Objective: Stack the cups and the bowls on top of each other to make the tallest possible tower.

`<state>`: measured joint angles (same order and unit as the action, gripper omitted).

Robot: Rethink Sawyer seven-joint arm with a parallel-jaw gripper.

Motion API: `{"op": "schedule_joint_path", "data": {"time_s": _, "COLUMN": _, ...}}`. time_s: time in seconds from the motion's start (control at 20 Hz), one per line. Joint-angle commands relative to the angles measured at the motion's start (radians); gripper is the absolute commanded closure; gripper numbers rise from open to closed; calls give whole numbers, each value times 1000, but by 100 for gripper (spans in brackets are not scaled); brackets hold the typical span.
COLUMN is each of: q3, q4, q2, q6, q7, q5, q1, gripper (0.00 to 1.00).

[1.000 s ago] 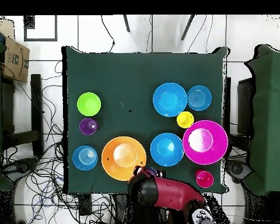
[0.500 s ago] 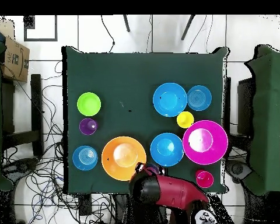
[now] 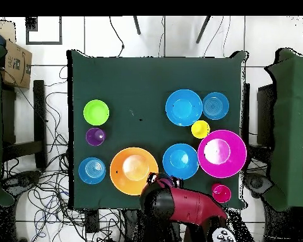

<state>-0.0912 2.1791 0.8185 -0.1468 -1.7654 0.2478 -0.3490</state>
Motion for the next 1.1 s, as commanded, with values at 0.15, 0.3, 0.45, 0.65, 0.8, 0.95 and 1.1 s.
{"op": "schedule_joint_path", "data": {"time_s": 0.15, "q3": 95, "q4": -62, "q2": -22, "q6": -108, "q7": -20, "q5": 37, "q1": 2, "gripper": 0}}
{"op": "schedule_joint_path", "data": {"time_s": 0.3, "q3": 90, "q4": -77, "q2": -26, "q6": -112, "q7": -21, "q5": 34, "q1": 9, "gripper": 0}}
{"op": "schedule_joint_path", "data": {"time_s": 0.45, "q3": 85, "q4": -88, "q2": -22, "q6": -130, "q7": -21, "q5": 28, "q1": 13, "gripper": 0}}
{"op": "schedule_joint_path", "data": {"time_s": 0.65, "q3": 88, "q4": -94, "q2": -11, "q6": -149, "q7": -17, "q5": 23, "q1": 12, "gripper": 0}}
{"op": "schedule_joint_path", "data": {"time_s": 0.8, "q3": 99, "q4": -102, "q2": -4, "q6": -168, "q7": -9, "q5": 18, "q1": 6, "gripper": 0}}
{"op": "schedule_joint_path", "data": {"time_s": 0.95, "q3": 103, "q4": -110, "q2": -3, "q6": -181, "q7": -4, "q5": 20, "q1": 2, "gripper": 0}}
{"op": "schedule_joint_path", "data": {"time_s": 1.1, "q3": 105, "q4": -116, "q2": -3, "q6": -182, "q7": -6, "q5": 25, "q1": 1, "gripper": 0}}
